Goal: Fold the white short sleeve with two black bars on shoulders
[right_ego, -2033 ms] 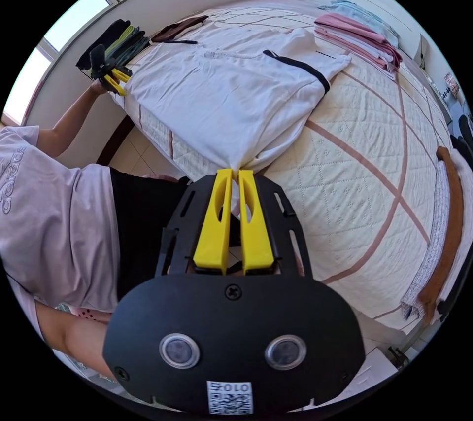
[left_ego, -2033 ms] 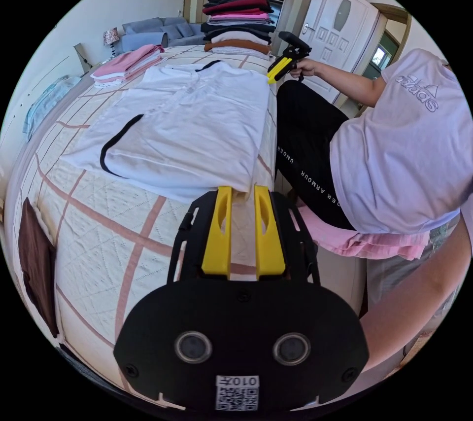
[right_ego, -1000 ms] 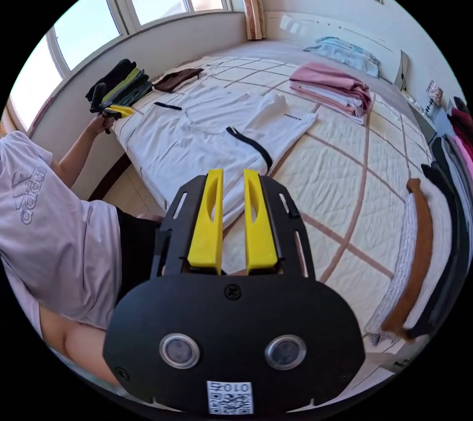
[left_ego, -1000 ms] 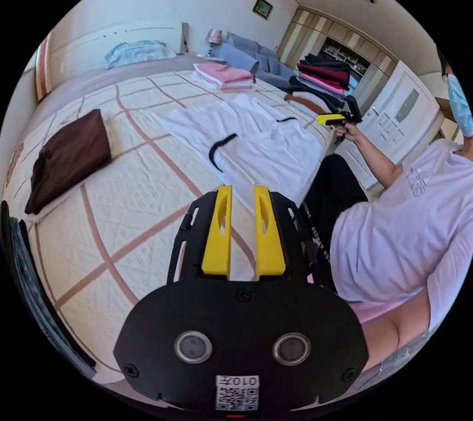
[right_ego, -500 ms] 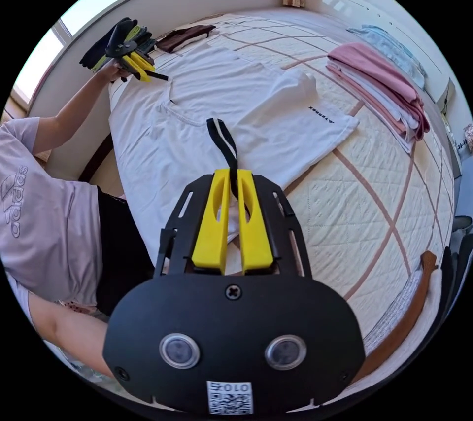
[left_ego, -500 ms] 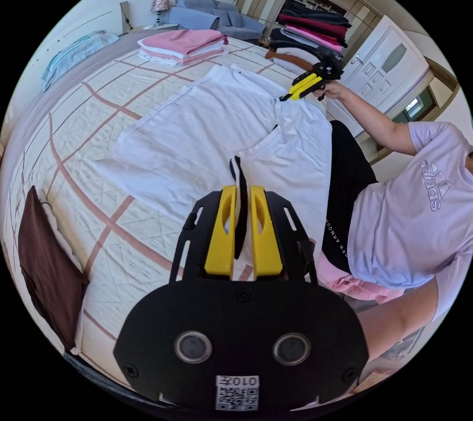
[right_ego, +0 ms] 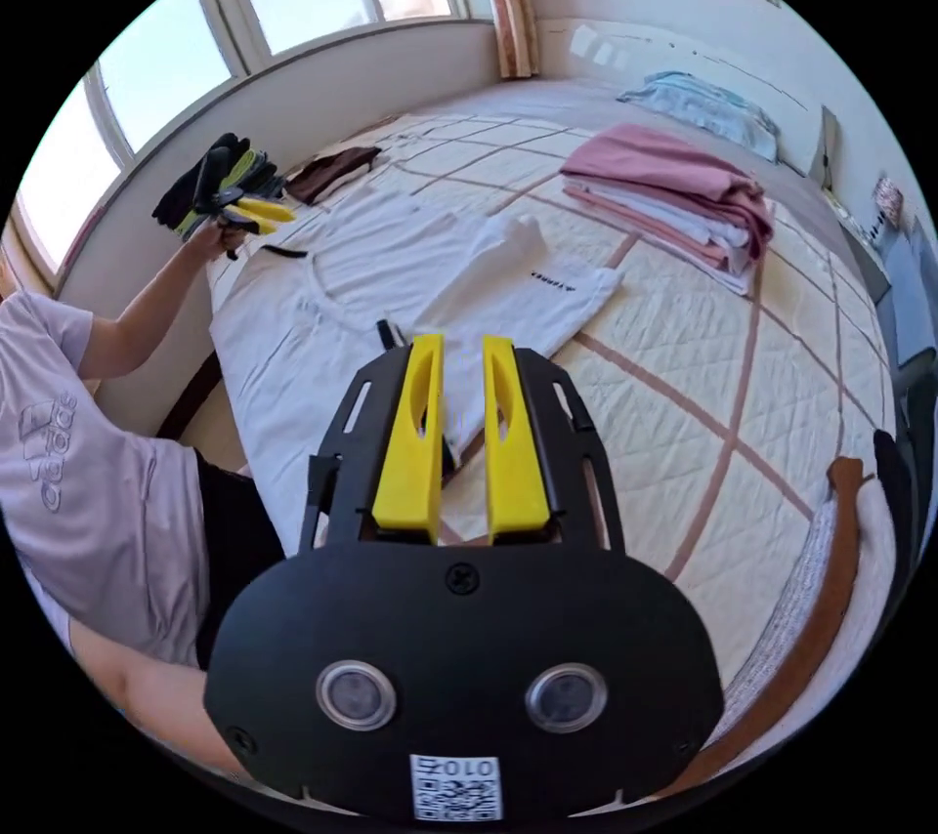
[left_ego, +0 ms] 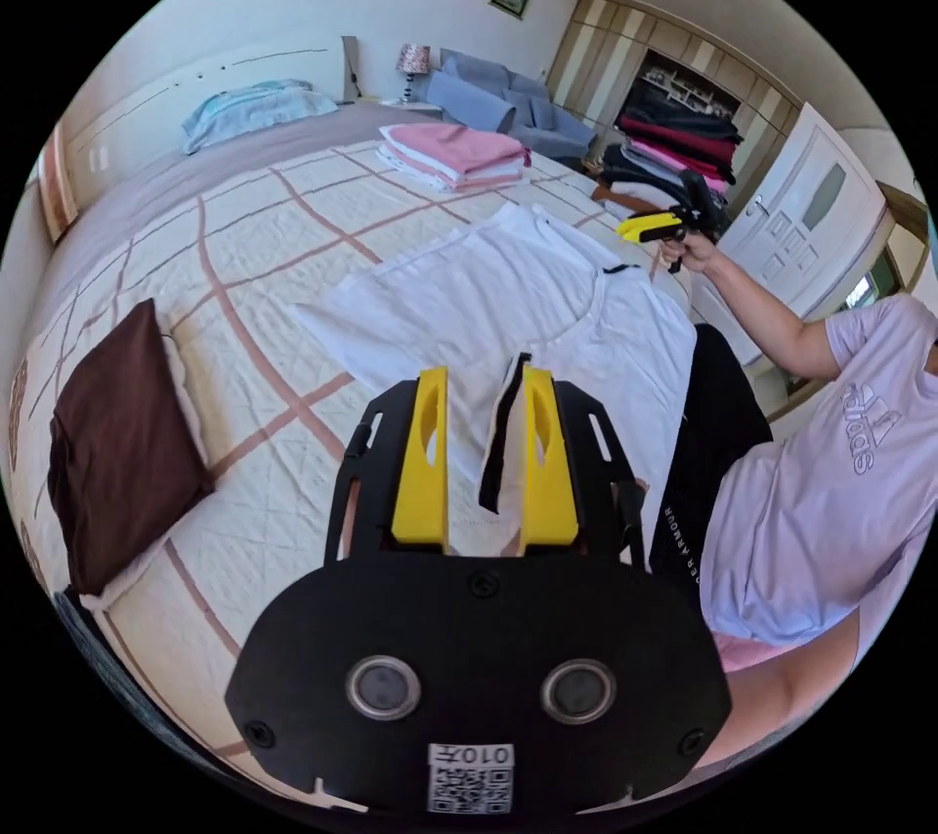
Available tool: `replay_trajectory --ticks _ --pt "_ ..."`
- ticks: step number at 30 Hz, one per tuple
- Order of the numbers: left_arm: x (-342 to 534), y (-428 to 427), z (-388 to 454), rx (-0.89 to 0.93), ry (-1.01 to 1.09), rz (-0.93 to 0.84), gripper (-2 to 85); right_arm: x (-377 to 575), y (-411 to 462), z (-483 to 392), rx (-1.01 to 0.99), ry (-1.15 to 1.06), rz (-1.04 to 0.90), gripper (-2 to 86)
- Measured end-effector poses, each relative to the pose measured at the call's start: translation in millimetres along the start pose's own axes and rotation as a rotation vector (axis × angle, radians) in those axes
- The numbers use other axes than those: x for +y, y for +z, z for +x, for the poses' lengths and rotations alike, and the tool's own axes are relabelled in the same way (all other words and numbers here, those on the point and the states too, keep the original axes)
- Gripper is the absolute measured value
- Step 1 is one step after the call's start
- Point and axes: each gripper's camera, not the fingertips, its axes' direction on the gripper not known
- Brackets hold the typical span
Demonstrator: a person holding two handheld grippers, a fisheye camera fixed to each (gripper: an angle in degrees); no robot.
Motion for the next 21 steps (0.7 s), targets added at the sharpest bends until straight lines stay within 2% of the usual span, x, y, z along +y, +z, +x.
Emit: replay_trajectory --ticks 3,6,10,13,15,18,21 --pt "-15 -3 -45 -0.106 -0.224 0.018 12.4 -35 1 35 0.149 0.145 0.007 6.9" --pt "-31 18 -82 -0.075 -0.362 -0.018 13.4 -68 21 64 0.17 0.242 -0.024 7.6" --pt "-42 32 -99 -0.153 -0.443 -0.01 13.2 -96 58 90 0.202 0.305 -0.137 8.9" --pt "-46 39 -110 -0.186 -0.486 -0.062 12.5 -102 78 97 0.132 0.344 -0.185 9.3" --pt "-47 42 -113 -0.198 -0.464 -0.061 11.6 -101 81 92 0.183 0.355 -0.172 8.8" --pt "-53 57 -115 -0.013 -0.406 -0.094 9.2 -99 77 84 0.267 0.349 -0.176 5.7" --pt "-58 63 -100 -0.057 -0.291 -0.136 5.3 -93 61 88 0.2 0.334 -0.19 3.0"
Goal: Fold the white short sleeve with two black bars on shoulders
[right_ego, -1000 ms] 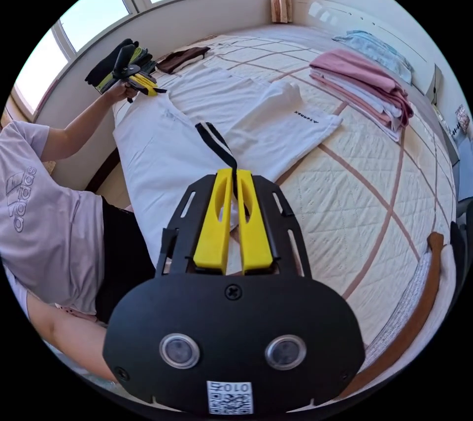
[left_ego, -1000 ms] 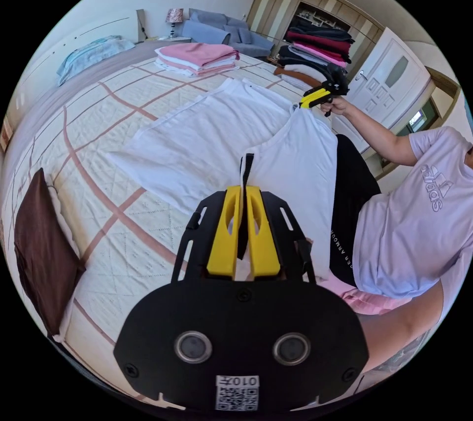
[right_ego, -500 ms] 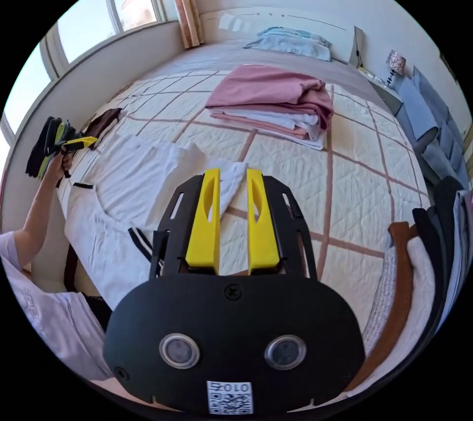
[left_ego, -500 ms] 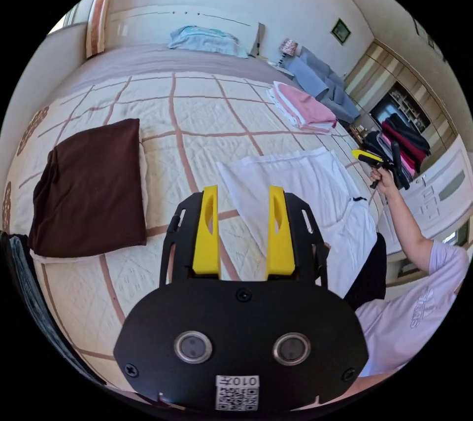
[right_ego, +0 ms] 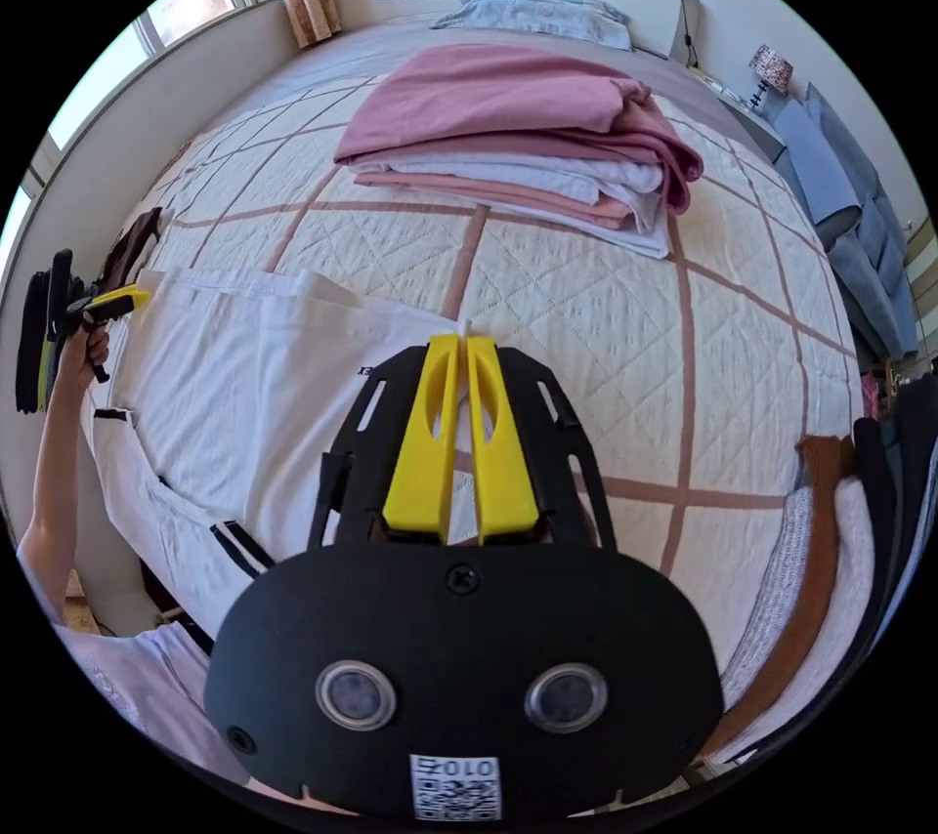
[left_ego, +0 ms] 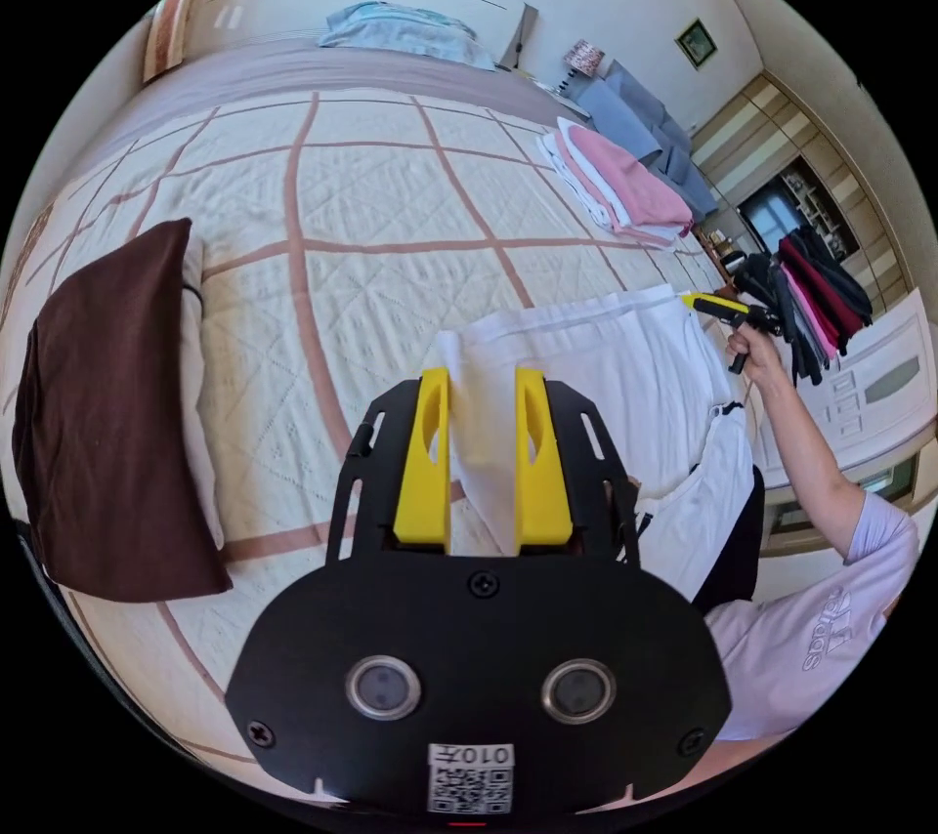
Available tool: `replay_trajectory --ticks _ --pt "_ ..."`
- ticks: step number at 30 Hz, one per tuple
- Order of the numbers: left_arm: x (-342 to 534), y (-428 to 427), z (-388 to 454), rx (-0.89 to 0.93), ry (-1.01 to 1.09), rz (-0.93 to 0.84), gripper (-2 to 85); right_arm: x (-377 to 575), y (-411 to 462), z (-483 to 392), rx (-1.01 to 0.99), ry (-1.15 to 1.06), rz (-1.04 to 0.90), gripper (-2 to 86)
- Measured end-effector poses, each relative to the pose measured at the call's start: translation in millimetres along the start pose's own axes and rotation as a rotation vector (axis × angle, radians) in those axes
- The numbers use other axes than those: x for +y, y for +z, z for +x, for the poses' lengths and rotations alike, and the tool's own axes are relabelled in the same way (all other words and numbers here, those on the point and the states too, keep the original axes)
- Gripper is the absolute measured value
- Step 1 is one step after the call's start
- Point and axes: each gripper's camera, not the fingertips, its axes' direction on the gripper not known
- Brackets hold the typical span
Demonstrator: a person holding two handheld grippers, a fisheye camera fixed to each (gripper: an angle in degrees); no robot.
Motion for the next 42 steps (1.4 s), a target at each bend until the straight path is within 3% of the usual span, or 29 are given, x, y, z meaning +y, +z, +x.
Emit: replay_trajectory --ticks 2,10,14,20,23,25,29,32,35,39,42 --pt "4 -6 0 -0.055 0.008 0.033 2.9 9 -16 21 -0.036 0.024 0.019 2.3" --pt "40 -55 -29 0.009 -0.112 0.318 0.1 36 -49 41 -0.189 0.022 0.181 2.4" --pt "46 -38 -31 0.048 -0.125 0.213 0.0 41 -19 40 -0.133 0.09 0.017 2.8" --pt "65 -60 -42 0.19 -0.199 0.322 0.1 62 -70 17 -0.139 0.01 0.149 3.4" --pt "80 -84 -21 0.294 -0.048 0.426 0.0 93 -117 -3 -0.178 -0.083 0.293 3.6" --pt "101 -109 10 0.343 0.163 0.475 0.0 125 -146 -18 -0.187 -0.164 0.372 3.6" --pt "168 -156 63 0.433 0.597 0.524 -0.1 250 -211 -58 -0.288 -0.538 0.592 3.6" --pt "235 -169 93 0.447 0.843 0.395 -0.1 329 -207 -69 -0.352 -0.682 0.499 3.6" --pt "273 -149 101 0.399 0.822 0.203 -0.1 363 -161 -74 -0.328 -0.621 0.228 3.6" --pt "292 -114 115 0.308 0.772 0.036 -0.1 378 -131 -96 -0.285 -0.619 0.125 3.6" --pt "296 -106 118 0.275 0.746 0.016 -0.1 377 -122 -106 -0.261 -0.615 0.091 3.6"
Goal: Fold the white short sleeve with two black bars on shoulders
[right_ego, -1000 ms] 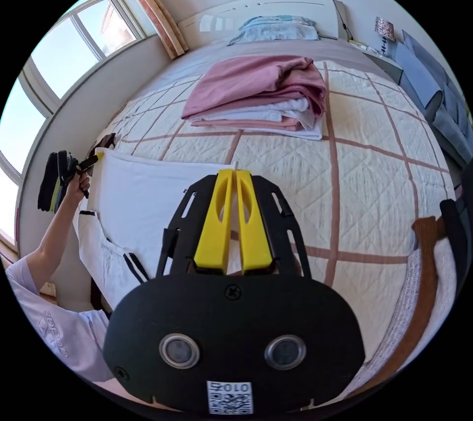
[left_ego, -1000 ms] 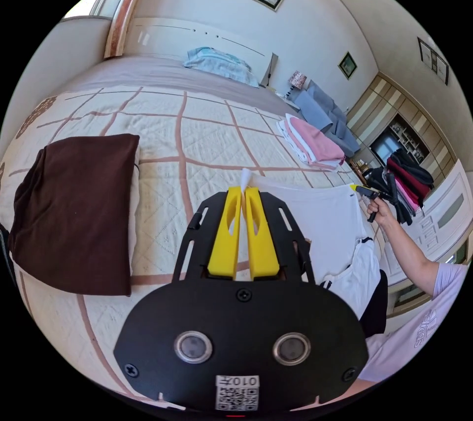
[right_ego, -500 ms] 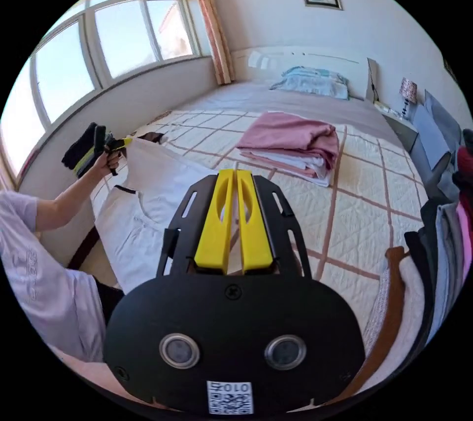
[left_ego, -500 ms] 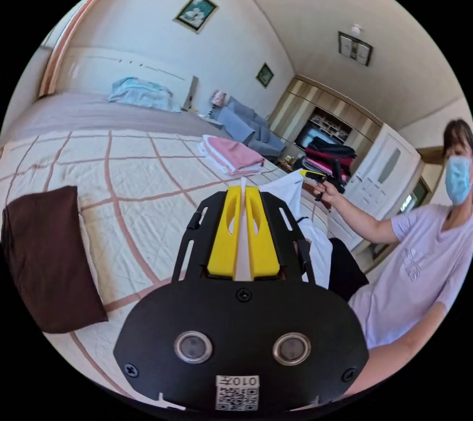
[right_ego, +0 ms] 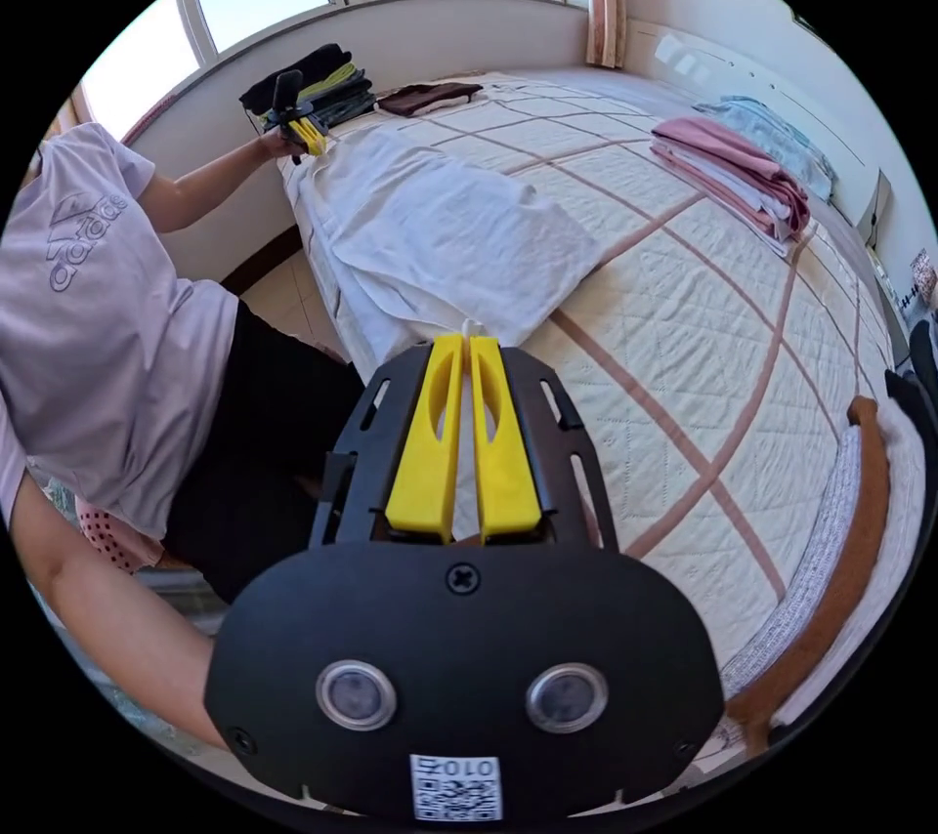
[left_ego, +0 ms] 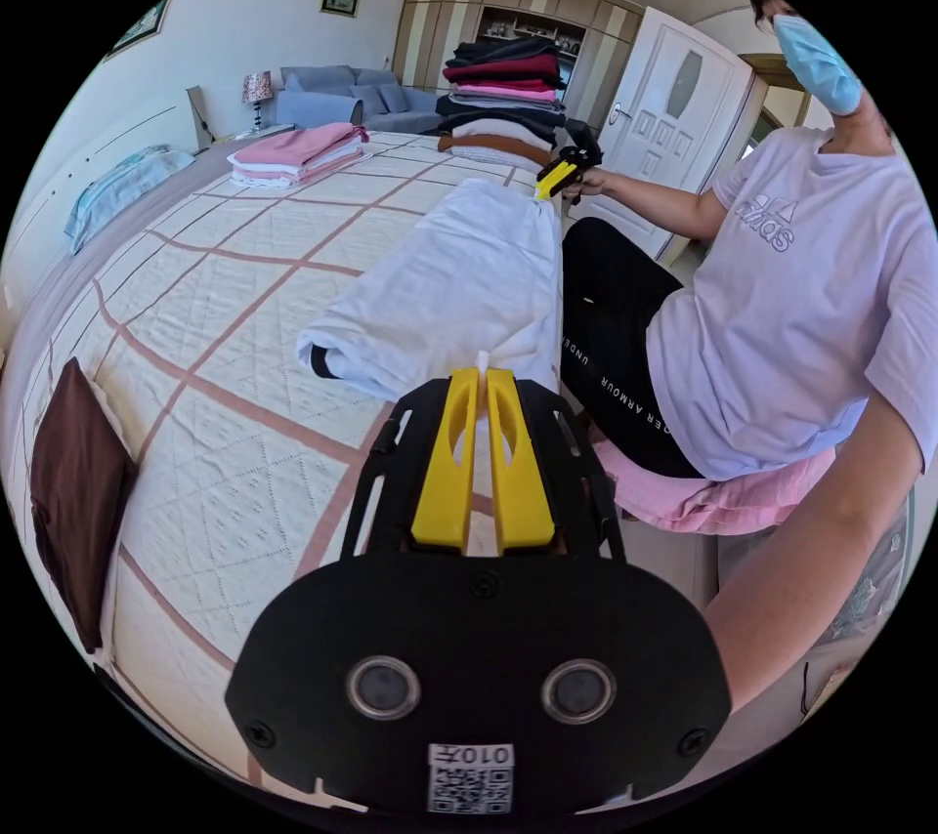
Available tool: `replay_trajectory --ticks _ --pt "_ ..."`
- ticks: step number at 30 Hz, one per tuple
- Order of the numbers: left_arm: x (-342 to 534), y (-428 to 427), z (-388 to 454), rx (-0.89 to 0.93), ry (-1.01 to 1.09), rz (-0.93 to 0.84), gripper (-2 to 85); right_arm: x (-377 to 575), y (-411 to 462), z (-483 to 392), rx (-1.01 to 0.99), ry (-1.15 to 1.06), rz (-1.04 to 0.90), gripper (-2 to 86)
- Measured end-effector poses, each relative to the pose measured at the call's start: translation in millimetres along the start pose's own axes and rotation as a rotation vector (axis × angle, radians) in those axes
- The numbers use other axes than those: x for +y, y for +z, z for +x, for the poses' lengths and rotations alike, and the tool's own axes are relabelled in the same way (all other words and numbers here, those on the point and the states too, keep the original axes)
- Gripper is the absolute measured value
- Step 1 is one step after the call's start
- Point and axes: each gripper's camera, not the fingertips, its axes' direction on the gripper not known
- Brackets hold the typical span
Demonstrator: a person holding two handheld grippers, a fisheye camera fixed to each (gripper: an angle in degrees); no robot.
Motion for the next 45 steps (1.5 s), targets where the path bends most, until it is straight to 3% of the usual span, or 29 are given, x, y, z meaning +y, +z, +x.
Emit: replay_trajectory --ticks 10,17,21,24,26,30,34,38,45 --pt "18 -4 6 -0.036 -0.026 0.014 1.0 13 -15 -30 -0.006 -0.015 0.008 3.4" --pt "40 5 11 0.112 -0.117 -0.074 4.7 22 -17 -40 -0.056 0.021 -0.095 4.3" --pt "45 -36 1 -0.04 -0.292 0.145 6.4 11 -49 -47 -0.004 0.001 0.044 6.3" --pt "47 -39 -33 -0.166 -0.503 0.189 7.5 -5 -60 -39 0.013 -0.002 0.109 8.8" --pt "47 -29 -59 -0.12 -0.584 0.221 7.9 -9 -62 -12 0.038 0.115 0.23 9.5" --pt "38 13 -109 0.004 -0.708 0.256 8.0 -12 -38 41 0.054 0.357 0.22 10.0" --pt "16 56 -134 0.08 -0.739 0.151 6.8 -17 -4 83 -0.005 0.508 0.165 9.8" --pt "8 75 -133 0.078 -0.713 0.113 4.3 -24 25 100 -0.161 0.523 0.134 7.3" --pt "16 77 -112 0.049 -0.664 0.232 1.3 -18 3 95 -0.027 0.502 0.139 3.2"
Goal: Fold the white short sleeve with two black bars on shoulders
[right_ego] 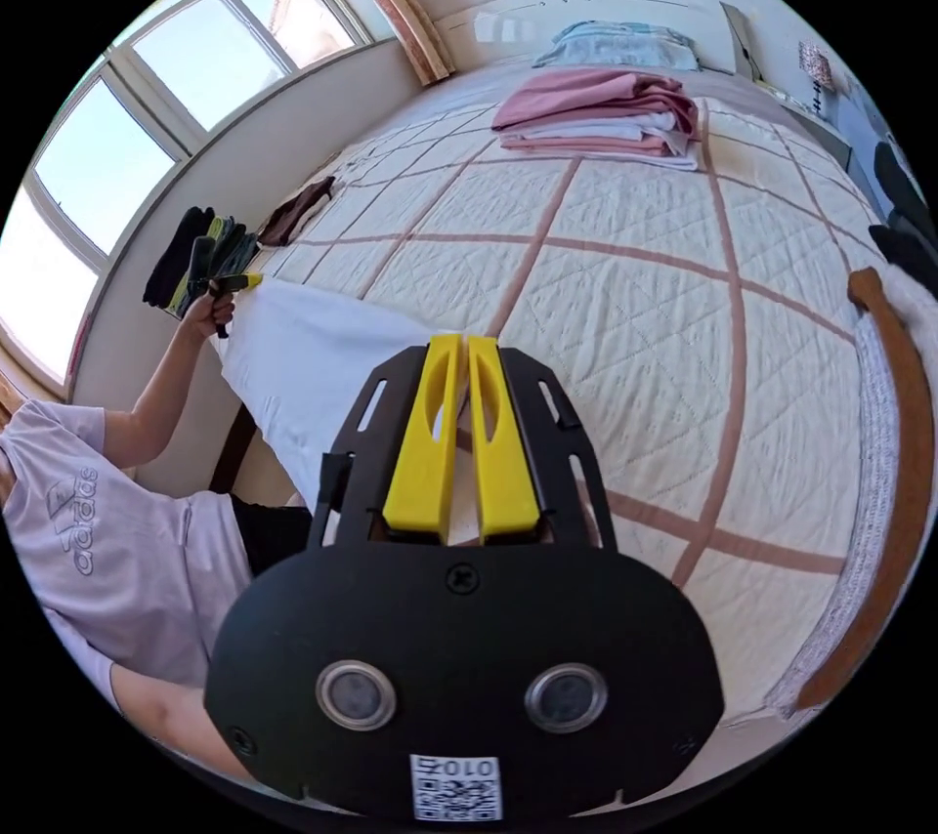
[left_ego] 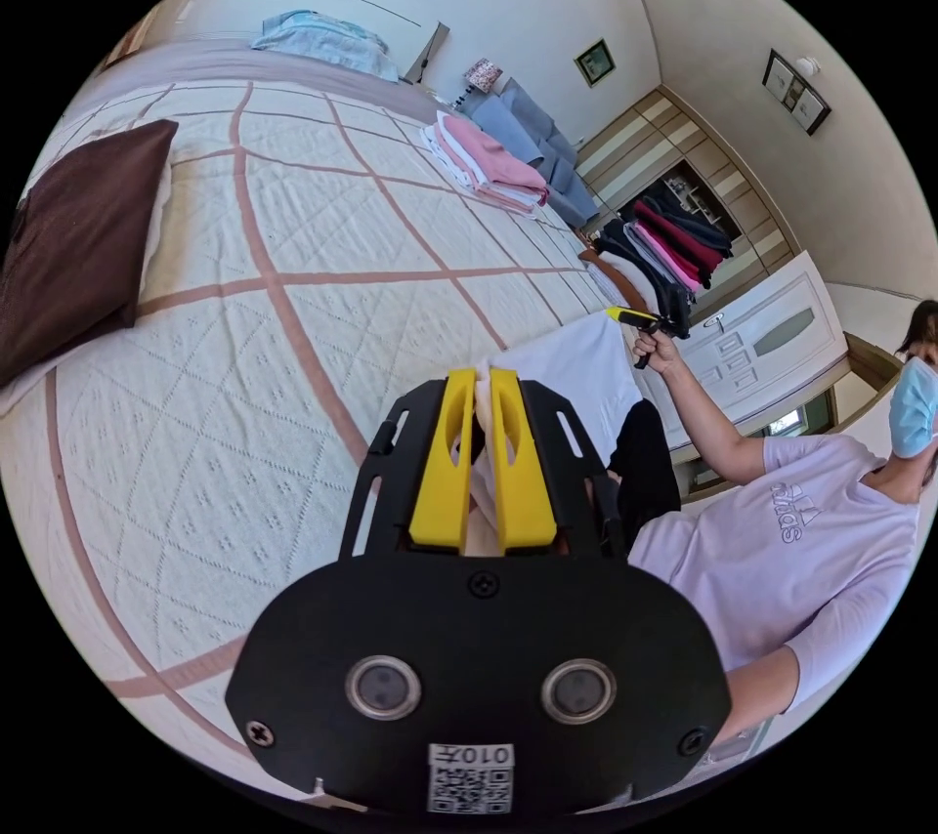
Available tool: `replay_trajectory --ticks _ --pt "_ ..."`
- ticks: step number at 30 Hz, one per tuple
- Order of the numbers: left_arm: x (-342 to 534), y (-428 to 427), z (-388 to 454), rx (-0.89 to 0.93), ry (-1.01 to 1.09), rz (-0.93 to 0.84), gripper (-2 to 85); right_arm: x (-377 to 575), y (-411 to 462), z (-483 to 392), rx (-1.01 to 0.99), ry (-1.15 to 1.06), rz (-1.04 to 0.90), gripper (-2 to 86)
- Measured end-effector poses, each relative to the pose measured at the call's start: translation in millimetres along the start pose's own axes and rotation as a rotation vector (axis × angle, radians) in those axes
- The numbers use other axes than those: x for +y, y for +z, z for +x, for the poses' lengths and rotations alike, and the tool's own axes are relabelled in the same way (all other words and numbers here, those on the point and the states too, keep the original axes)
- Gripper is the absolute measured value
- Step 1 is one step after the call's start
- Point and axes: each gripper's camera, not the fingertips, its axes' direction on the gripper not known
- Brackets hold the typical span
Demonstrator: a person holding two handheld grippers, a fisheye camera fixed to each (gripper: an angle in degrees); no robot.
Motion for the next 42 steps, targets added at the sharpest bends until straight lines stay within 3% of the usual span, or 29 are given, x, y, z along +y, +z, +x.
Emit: replay_trajectory --ticks 6,10,14,17,19,22,26,30,32,36,42 --pt "-2 41 -1 -0.063 -0.033 -0.019 1.5 -4 16 13 0.065 0.015 -0.074 3.1" --pt "9 62 -14 0.069 -0.119 -0.055 3.0 6 20 29 0.002 0.074 -0.055 3.6" --pt "30 33 27 -0.106 -0.088 -0.006 4.2 35 -31 19 0.11 0.072 0.031 3.4" --pt "57 19 109 -0.269 0.048 0.023 4.5 63 -68 -19 0.105 -0.006 0.071 3.4" --pt "81 50 175 -0.375 0.19 0.006 4.4 80 -71 -46 0.084 -0.053 0.092 3.6" --pt "107 117 208 -0.437 0.252 -0.128 4.0 101 -46 -72 0.12 -0.086 0.059 4.2" --pt "135 163 196 -0.411 0.154 -0.163 2.4 119 -1 -47 0.194 -0.016 -0.077 4.3" --pt "162 167 196 -0.274 0.049 -0.044 1.8 131 -21 -17 0.089 0.073 -0.019 4.7" --pt "172 167 232 -0.364 0.116 0.027 2.5 147 -58 -13 0.073 0.097 0.101 5.8" --pt "193 204 345 -0.494 0.43 0.136 5.0 176 -75 -1 -0.013 0.228 0.101 7.8" --pt "201 348 470 -0.493 0.805 0.009 10.1 218 -41 46 -0.318 0.414 0.125 10.3"
